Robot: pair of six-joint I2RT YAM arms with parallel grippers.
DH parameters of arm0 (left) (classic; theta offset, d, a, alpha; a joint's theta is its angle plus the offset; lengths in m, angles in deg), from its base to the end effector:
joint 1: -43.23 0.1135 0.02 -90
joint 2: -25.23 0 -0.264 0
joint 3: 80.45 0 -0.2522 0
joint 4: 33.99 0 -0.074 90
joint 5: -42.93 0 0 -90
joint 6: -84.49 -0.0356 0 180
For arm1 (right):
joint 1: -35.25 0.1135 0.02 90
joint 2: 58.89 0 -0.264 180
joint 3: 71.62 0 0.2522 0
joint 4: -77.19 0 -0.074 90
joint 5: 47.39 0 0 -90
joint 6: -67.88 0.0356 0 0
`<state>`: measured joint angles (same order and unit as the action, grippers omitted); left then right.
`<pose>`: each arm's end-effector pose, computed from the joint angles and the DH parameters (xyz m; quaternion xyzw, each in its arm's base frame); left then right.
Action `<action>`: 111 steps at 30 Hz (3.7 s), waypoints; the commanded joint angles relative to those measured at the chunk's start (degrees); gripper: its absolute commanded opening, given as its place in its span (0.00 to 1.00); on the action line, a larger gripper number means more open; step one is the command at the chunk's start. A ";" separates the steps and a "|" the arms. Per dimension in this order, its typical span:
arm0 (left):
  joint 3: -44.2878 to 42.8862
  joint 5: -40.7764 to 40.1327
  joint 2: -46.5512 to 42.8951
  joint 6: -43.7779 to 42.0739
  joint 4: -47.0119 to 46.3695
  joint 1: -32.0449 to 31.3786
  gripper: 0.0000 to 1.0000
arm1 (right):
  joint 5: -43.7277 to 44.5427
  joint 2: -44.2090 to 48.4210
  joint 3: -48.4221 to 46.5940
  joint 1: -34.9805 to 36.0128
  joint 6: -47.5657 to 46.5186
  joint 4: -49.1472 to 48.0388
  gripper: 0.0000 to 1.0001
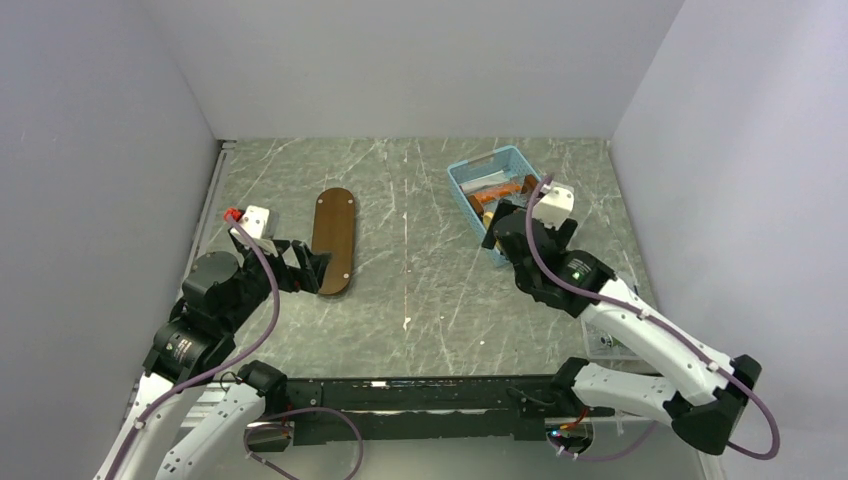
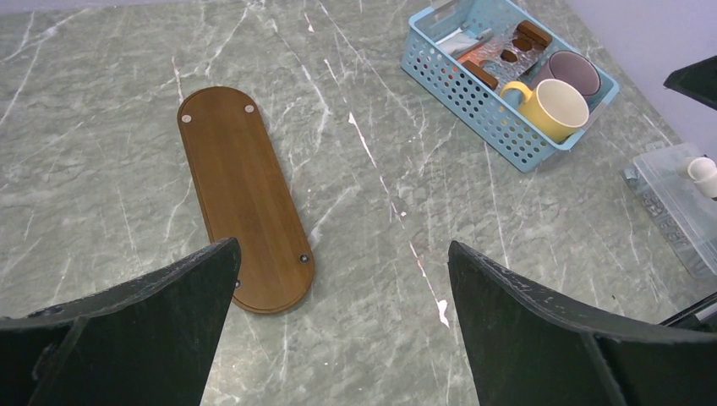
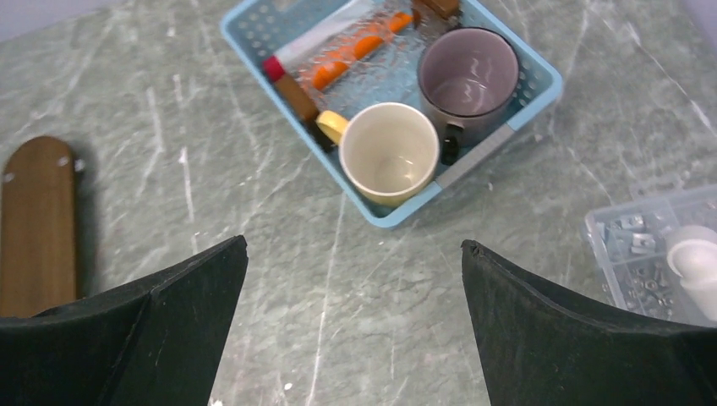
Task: Prepare toiletry sets of a toothbrush and toothpaste on the tray
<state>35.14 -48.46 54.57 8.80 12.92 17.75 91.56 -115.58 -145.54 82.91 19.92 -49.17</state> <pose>0.0938 -0.0438 0.3653 0.0679 0.7733 -0.2057 0.5959 0.1507 0.1255 0.3510 0.1467 0.8206 0.0272 0.5517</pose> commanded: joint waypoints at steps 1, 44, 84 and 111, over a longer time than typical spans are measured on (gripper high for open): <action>-0.13 -1.16 -0.49 0.04 -0.14 0.18 0.99 | -1.88 -2.38 -0.83 -5.22 6.00 3.27 0.97; 0.21 0.86 1.52 -0.23 -0.36 0.23 0.99 | -25.60 -13.71 13.11 -40.72 12.41 -16.57 0.71; 0.03 3.14 2.64 -0.28 -0.40 0.69 0.99 | -25.31 -24.89 9.86 -41.58 15.90 -20.55 0.46; -0.53 3.72 3.53 -0.38 0.43 0.87 0.99 | -35.42 -25.54 9.77 -41.54 1.72 -27.36 0.00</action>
<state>35.42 -45.38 58.49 8.77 14.64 18.30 62.62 -140.69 -133.93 40.88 29.27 -72.76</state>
